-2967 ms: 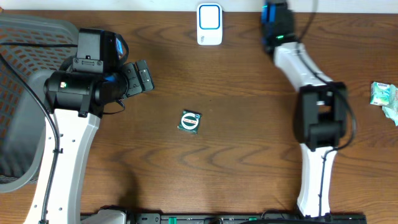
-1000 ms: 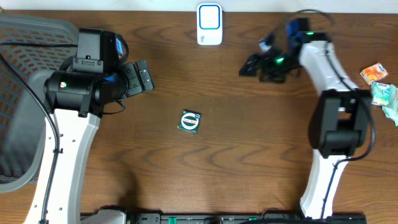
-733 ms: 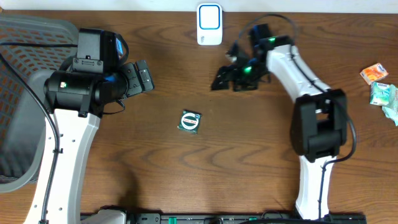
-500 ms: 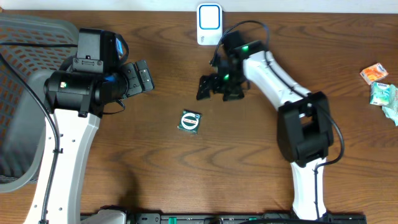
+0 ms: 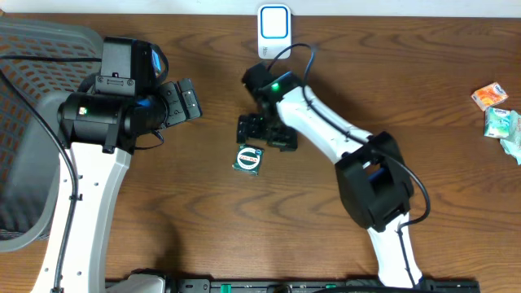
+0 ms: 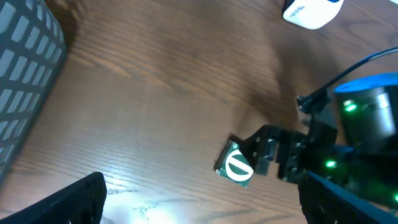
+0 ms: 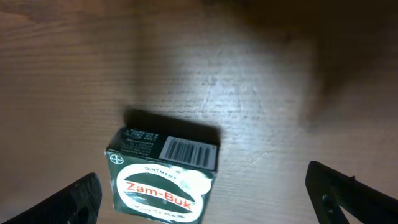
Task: Scan the item barcode
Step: 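Lower the right gripper and grasp the green Zam-Buk tin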
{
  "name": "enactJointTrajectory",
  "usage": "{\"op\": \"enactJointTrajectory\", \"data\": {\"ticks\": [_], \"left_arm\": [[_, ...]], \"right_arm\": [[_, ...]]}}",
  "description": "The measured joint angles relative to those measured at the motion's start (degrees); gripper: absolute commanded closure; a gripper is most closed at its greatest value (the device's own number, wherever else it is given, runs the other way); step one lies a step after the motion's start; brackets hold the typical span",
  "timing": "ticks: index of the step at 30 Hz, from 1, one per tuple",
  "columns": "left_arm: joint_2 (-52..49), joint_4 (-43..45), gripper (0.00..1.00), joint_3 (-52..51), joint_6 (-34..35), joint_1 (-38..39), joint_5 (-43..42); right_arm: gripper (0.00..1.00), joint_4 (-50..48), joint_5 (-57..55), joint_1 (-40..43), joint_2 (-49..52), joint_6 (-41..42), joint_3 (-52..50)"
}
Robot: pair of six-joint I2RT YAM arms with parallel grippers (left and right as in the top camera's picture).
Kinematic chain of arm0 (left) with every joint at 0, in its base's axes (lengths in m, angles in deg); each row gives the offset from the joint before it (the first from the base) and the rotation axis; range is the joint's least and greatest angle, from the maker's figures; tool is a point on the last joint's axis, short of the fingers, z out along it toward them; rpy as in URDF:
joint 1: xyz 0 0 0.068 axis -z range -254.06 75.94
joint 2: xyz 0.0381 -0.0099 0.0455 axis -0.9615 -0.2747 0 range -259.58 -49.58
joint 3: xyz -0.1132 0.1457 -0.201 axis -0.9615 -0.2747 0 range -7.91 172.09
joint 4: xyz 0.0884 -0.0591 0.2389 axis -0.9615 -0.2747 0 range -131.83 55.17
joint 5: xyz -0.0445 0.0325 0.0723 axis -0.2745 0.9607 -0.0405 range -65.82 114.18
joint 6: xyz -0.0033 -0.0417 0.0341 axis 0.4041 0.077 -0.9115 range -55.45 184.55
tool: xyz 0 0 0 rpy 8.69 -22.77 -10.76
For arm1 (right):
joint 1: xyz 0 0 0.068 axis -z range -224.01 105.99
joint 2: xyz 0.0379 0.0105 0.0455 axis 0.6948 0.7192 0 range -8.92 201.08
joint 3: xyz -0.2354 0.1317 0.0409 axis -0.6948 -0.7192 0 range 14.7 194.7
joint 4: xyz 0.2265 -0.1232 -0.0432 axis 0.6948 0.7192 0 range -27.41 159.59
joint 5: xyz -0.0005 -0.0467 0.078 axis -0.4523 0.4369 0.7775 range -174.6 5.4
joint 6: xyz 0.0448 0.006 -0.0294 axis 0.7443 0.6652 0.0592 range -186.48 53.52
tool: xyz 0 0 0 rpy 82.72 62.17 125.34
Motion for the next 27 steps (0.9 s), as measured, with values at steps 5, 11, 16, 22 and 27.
{"op": "enactJointTrajectory", "data": {"ticks": [5, 11, 16, 22, 27], "left_arm": [[0.0, 0.0, 0.02, 0.0, 0.0, 0.0, 0.0], [0.0, 0.0, 0.02, 0.0, 0.0, 0.0, 0.0], [0.0, 0.0, 0.02, 0.0, 0.0, 0.0, 0.0], [0.0, 0.0, 0.02, 0.0, 0.0, 0.0, 0.0], [0.0, 0.0, 0.02, 0.0, 0.0, 0.0, 0.0]], "right_arm": [[0.01, -0.7, -3.8, -3.0, 0.0, 4.2, 0.0], [0.01, -1.4, -8.0, -5.5, 0.0, 8.8, 0.0], [0.01, -2.0, -10.2, -7.3, 0.0, 11.7, 0.0], [0.01, -3.4, -11.3, -8.2, 0.0, 13.3, -1.3], [0.01, -4.0, -11.9, -8.2, 0.0, 14.7, -3.4]]}}
